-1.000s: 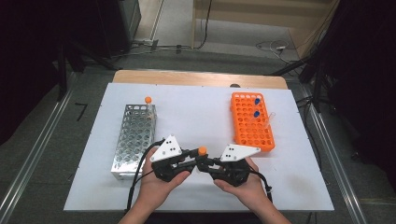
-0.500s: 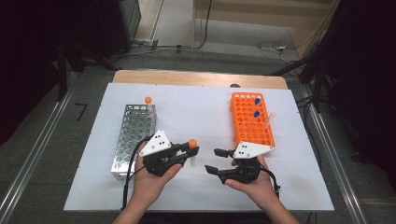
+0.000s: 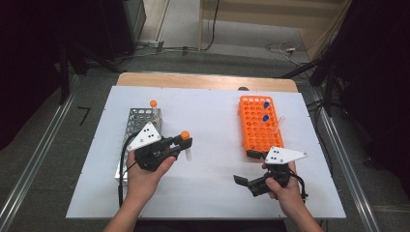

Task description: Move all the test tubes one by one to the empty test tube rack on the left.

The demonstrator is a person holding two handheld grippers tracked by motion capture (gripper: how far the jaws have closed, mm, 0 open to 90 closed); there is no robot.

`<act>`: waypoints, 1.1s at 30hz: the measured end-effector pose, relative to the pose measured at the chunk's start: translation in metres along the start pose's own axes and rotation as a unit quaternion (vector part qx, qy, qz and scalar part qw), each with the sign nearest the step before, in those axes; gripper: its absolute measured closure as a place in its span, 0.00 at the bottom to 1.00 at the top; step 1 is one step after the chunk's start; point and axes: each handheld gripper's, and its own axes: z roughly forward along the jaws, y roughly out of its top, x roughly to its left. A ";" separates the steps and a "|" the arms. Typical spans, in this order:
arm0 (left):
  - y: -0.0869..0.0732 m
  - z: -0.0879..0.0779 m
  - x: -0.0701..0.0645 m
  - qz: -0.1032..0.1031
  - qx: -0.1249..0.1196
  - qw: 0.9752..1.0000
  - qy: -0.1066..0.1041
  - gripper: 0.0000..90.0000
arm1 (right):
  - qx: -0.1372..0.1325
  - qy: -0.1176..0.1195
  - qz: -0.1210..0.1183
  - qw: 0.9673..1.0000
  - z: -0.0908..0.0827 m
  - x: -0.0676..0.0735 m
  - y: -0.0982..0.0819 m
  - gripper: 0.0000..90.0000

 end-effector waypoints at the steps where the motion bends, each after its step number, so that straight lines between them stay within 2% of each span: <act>1: 0.002 -0.002 0.002 -0.002 -0.003 1.000 0.004 0.83 | -0.002 -0.005 0.003 1.000 -0.004 -0.002 -0.003 0.00; 11: 0.021 -0.018 0.033 -0.005 -0.022 0.998 0.052 0.83 | -0.013 -0.041 0.032 0.999 -0.041 -0.022 -0.019 0.00; 17: 0.030 -0.023 0.055 -0.012 -0.033 0.996 0.083 0.83 | -0.014 -0.057 0.036 0.998 -0.054 -0.034 -0.027 0.00; 19: 0.031 -0.024 0.061 -0.012 -0.034 0.995 0.092 0.83 | -0.015 -0.051 0.048 0.997 -0.056 -0.042 -0.031 0.00; 25: 0.031 -0.022 0.081 -0.015 -0.038 0.991 0.131 0.83 | -0.017 -0.060 0.067 0.996 -0.060 -0.058 -0.043 0.00; 30: 0.029 -0.017 0.098 -0.033 -0.041 0.986 0.155 0.83 | -0.016 -0.068 0.067 0.995 -0.059 -0.059 -0.045 0.00; 33: 0.027 -0.011 0.104 -0.030 -0.038 0.984 0.169 0.83 | -0.016 -0.071 0.068 0.995 -0.058 -0.059 -0.046 0.00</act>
